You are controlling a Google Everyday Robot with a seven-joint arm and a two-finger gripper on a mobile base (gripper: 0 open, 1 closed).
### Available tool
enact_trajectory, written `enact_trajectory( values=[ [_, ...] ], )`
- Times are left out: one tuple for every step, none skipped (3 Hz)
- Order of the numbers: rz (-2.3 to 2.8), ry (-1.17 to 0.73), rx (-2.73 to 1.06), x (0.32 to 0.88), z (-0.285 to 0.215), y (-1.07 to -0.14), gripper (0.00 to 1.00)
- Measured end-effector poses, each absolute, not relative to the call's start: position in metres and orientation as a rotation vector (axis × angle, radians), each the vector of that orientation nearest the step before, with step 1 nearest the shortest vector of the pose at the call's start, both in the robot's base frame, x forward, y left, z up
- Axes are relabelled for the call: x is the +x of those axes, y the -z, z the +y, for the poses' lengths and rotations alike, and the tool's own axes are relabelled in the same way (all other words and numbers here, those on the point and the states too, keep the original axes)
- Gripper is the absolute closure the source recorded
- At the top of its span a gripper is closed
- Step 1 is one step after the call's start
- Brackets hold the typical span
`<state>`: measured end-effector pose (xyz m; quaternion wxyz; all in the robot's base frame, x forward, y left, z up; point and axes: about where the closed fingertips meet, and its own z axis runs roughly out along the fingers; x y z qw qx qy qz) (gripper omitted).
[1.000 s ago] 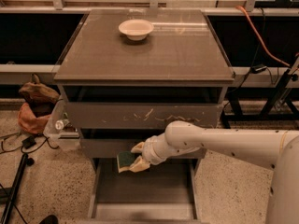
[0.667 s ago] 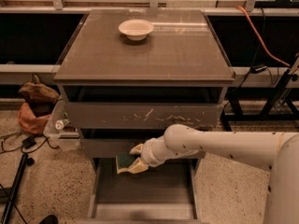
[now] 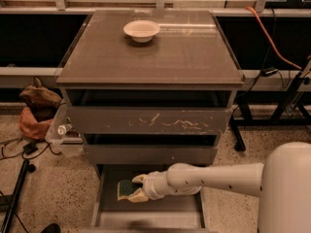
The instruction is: Place sponge into bottom drawer
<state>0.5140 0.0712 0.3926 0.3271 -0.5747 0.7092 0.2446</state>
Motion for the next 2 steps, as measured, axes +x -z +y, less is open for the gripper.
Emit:
enact_trajectory(
  values=[
    [1.903, -0.624, -1.404, 0.5092, 0.0864, -0.3432, 1.0],
    [1.903, -0.624, -1.404, 0.5092, 0.0865, -0.3431, 1.0]
  ],
)
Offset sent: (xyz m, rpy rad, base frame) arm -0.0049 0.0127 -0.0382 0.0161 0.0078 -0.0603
